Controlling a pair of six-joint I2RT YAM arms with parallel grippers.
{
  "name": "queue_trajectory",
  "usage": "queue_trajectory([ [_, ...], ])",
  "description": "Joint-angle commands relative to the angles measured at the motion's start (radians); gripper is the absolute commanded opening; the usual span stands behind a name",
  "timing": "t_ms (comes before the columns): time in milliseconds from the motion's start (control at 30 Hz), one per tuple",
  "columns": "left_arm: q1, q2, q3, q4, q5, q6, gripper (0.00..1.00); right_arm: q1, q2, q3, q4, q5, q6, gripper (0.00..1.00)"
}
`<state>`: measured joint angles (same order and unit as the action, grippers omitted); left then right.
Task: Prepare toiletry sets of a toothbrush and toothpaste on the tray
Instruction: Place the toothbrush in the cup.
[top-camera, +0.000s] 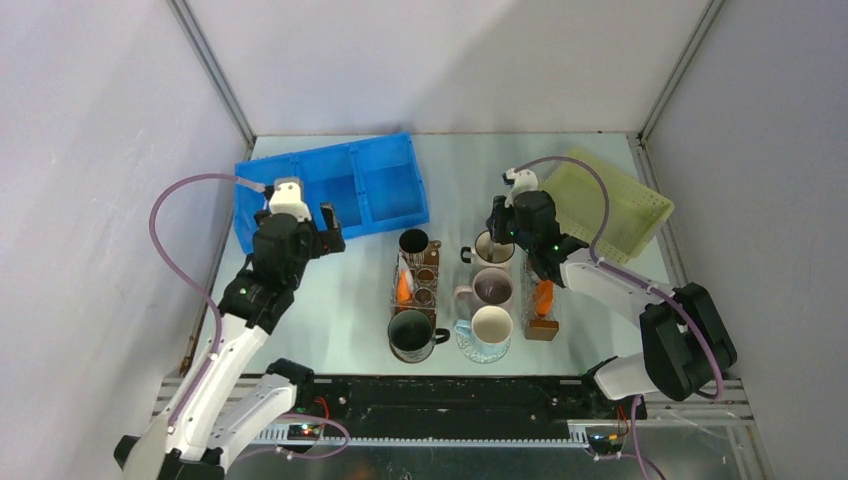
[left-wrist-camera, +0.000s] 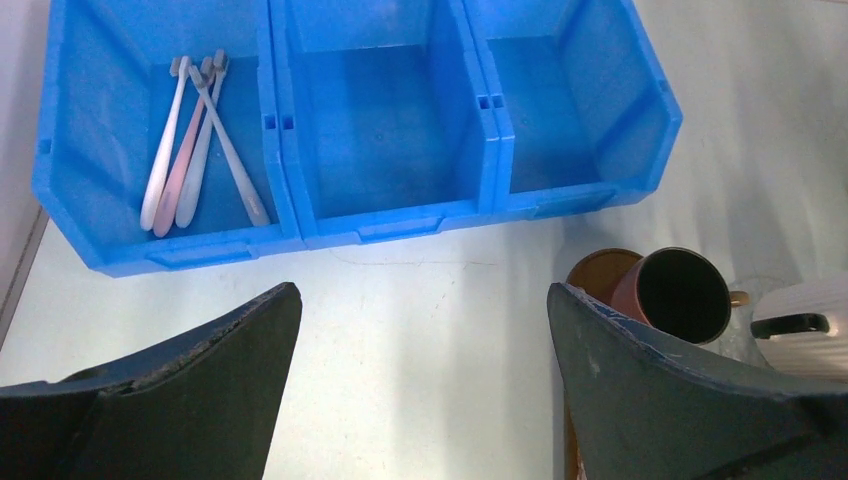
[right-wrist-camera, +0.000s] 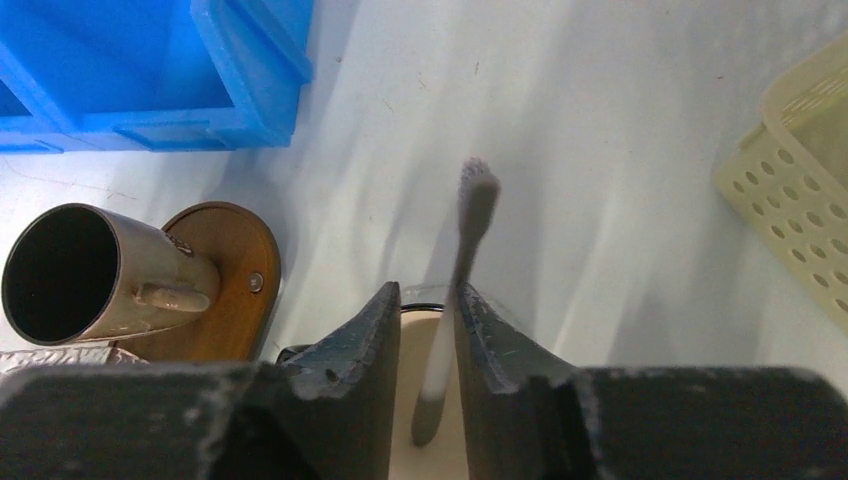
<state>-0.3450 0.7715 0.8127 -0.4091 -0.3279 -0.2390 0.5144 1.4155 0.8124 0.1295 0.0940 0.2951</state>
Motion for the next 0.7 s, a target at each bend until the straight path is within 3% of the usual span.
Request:
queue_trajectory([
  [0, 0.029, 0.017, 0.032, -0.001, 0.022, -0.026, 1.0, -0.005, -0.015, 0.002, -0.001, 0.013, 0.013, 0.32],
  [367, 0.198, 0.138, 0.116, -0.07, 0.055, -0.037, 1.0, -0.007, -0.272, 0.002, -0.078, 0.014, 0.011, 0.74],
  [667, 0.391, 0.378, 0.228, -0.078, 0.138, -0.042, 0.98, -0.013, -0.494, 0.002, -0.227, 0.088, -0.028, 0.88],
])
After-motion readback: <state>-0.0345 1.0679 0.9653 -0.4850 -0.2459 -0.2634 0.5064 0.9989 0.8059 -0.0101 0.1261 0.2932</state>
